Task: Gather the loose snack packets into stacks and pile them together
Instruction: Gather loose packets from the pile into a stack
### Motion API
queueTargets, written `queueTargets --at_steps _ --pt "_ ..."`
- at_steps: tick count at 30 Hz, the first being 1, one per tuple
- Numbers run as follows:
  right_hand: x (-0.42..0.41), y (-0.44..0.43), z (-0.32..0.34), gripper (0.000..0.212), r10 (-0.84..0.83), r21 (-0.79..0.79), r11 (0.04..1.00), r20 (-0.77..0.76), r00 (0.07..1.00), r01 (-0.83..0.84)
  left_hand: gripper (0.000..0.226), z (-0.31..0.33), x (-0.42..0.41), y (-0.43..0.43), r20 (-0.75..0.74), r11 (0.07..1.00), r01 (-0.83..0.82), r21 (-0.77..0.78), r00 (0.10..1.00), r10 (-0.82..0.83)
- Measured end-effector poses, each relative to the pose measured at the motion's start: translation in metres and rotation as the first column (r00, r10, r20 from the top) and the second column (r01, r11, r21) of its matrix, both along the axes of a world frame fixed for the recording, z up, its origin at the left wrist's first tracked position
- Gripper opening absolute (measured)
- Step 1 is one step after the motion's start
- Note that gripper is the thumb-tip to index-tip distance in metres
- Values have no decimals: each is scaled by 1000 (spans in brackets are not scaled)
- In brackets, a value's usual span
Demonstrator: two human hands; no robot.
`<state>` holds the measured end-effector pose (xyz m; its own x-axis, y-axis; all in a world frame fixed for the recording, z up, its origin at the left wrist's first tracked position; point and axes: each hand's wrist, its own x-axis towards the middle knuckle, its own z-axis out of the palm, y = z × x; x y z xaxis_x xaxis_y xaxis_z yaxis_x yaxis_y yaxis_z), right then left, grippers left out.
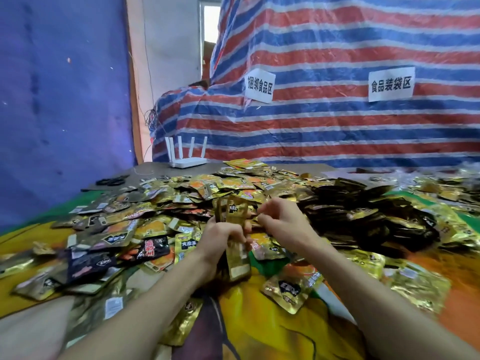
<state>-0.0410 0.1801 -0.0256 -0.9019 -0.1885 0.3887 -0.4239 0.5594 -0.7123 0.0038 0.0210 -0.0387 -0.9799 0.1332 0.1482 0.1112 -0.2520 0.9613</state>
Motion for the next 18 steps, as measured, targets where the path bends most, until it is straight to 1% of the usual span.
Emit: queueTargets --at_steps 3,4,5,7,9,10,12,14,15,16,17,18 --pt "-3 11 -5 16 133 129 982 68 989 -141 22 2 -3 -5 129 987 97 131 985 -114" --pt "-3 17 -4 16 189 101 974 115 975 -201 24 2 -4 -6 142 979 99 181 982 -125" --pt "-2 22 -1 16 257 11 965 178 950 -263 28 2 -5 -8 141 970 90 226 982 -124" --pt "3 27 3 15 411 -260 902 268 871 -345 36 1 -9 -11 127 953 67 297 986 -109" --pt "7 29 8 9 522 -486 795 247 816 -362 37 0 -11 -12 124 936 80 343 984 -129" --pt "9 30 10 8 571 -583 726 215 792 -365 37 0 -11 -12 121 927 102 362 980 -156" --pt "12 32 12 13 661 -752 554 136 738 -358 37 0 -9 -11 116 908 155 389 970 -215" --pt "16 32 14 19 716 -855 401 67 695 -330 36 1 -6 -10 104 893 209 400 957 -271" --pt "18 30 14 22 727 -887 346 47 685 -306 33 2 -4 -9 98 885 236 400 950 -298" --pt "19 28 14 25 732 -911 305 37 680 -279 29 3 -2 -8 96 877 257 405 942 -321" --pt "20 25 13 30 735 -923 283 35 677 -259 27 4 0 -8 95 871 269 412 938 -335" --pt "20 23 12 37 737 -923 288 45 674 -254 26 4 1 -8 99 868 272 416 935 -340"
